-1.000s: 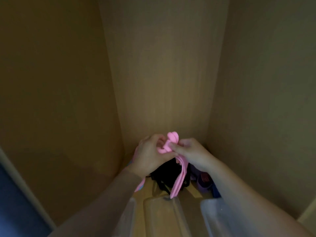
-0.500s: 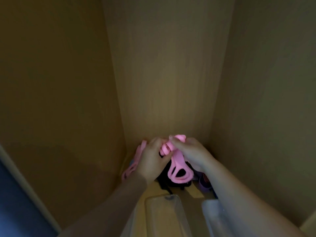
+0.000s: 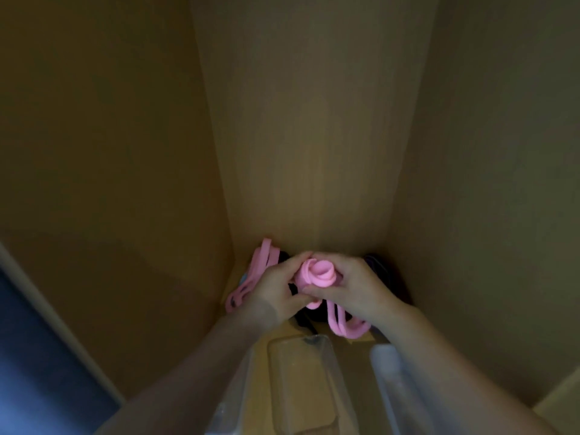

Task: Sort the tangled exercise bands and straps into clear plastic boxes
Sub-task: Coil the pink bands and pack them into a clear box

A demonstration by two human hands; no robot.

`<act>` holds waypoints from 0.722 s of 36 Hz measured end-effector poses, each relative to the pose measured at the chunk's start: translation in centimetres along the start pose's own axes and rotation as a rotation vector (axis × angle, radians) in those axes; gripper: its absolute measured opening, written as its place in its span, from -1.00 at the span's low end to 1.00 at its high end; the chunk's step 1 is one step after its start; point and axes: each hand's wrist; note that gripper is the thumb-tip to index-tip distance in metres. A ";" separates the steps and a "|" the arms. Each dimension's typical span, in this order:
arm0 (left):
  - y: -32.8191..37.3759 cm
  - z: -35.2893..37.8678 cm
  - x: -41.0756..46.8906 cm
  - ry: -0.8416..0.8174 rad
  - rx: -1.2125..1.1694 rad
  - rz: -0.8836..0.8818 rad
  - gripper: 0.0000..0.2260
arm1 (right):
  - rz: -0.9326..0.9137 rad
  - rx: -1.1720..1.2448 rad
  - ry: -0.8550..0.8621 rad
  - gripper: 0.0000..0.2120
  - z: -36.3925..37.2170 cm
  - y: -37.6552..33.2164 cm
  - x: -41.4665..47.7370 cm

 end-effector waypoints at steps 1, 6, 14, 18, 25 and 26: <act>0.0 0.2 -0.2 0.050 0.024 0.018 -0.44 | 0.020 -0.007 0.004 -0.60 0.0 0.2 0.0; -0.8 0.0 -0.7 0.349 -0.140 -0.052 -0.56 | 0.199 -0.084 -0.104 -0.57 -0.1 2.4 -1.0; -0.3 1.0 -1.0 0.472 -0.044 -0.090 -0.61 | 0.061 -0.179 0.012 -0.76 1.8 2.0 -1.5; -0.4 1.2 -0.7 0.407 0.028 -0.134 -0.60 | 0.067 -0.113 -0.005 -0.72 1.9 1.9 -1.9; -0.1 2.1 -0.6 0.223 0.062 -0.109 -0.43 | 0.108 -0.041 0.003 -0.85 1.5 1.6 -2.3; -0.3 2.0 -0.7 0.187 0.043 -0.105 -0.42 | 0.113 -0.014 -0.019 -0.83 1.4 1.5 -2.4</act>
Point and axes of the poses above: each hand's wrist, its own x-axis towards the middle knuckle, its own z-axis out of the palm, y = z × x, and after that the axes turned 9 degrees about -y, right-handed
